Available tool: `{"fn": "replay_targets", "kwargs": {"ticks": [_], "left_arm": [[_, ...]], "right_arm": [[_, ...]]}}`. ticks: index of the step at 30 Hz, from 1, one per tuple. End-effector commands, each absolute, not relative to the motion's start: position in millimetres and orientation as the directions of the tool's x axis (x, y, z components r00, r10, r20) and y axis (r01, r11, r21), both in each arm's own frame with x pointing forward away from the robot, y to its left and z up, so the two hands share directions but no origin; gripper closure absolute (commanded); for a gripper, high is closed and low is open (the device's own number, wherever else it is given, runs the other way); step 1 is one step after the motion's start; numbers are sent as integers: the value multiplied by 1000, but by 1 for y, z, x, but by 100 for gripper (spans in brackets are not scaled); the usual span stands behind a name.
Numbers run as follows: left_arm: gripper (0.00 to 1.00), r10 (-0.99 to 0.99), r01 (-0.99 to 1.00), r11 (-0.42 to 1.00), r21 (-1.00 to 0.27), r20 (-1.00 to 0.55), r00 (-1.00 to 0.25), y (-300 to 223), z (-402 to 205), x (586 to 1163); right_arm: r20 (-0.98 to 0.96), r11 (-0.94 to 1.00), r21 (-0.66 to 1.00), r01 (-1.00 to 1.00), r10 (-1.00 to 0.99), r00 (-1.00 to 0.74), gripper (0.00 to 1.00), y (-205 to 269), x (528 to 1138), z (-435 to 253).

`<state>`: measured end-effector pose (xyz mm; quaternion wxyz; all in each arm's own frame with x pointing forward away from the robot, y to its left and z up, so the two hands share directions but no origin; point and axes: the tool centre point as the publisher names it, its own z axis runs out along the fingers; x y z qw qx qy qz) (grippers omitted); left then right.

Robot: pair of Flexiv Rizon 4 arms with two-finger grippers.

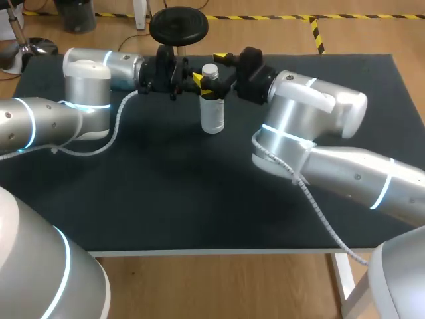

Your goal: Unscrew the bottle cap

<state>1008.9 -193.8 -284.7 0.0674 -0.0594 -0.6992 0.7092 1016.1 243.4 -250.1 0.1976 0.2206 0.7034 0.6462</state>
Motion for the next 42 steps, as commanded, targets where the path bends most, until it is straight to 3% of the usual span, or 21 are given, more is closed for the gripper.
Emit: {"fn": "replay_targets", "kwargs": {"ticks": [1, 6, 8, 9, 11, 12, 14, 15, 28, 42], "left_arm": [[100, 180, -12, -15, -1000, 9, -984, -195, -285, 1010], [100, 180, -12, -15, -1000, 9, -984, -195, -285, 1010], [100, 180, -12, -15, -1000, 9, -984, -195, -285, 1010], [100, 180, -12, -15, -1000, 9, -984, -195, -285, 1010], [100, 180, -12, -15, -1000, 9, -984, -195, -285, 1010], [100, 180, -12, -15, -1000, 9, -984, -195, -285, 1010], [100, 180, -12, -15, -1000, 9, -984, -195, -285, 1010], [100, 180, -12, -15, -1000, 9, -984, -195, -285, 1010], [100, 180, -12, -15, -1000, 9, -984, -195, -285, 1010], [100, 180, -12, -15, -1000, 9, -984, -195, -285, 1010]], "right_arm": [[6, 67, 996, 56, 590, -807, 0, 245, 1013, -252], [9, 69, 996, 61, 588, -809, 1, 244, 1012, -252], [11, 67, 996, 61, 586, -810, 34, 245, 1012, -252], [11, 67, 996, 61, 586, -811, 46, 245, 1012, -252], [12, 68, 996, 63, 585, -811, 58, 245, 1011, -252], [12, 68, 996, 64, 585, -811, 67, 245, 1011, -252], [13, 69, 995, 66, 588, -809, 97, 245, 1011, -252], [14, 69, 995, 67, 588, -809, 100, 245, 1011, -253], [22, 69, 995, 75, 577, -816, 100, 242, 1011, -256], [43, 95, 992, 87, 391, -919, 100, 240, 1005, -262]]}}
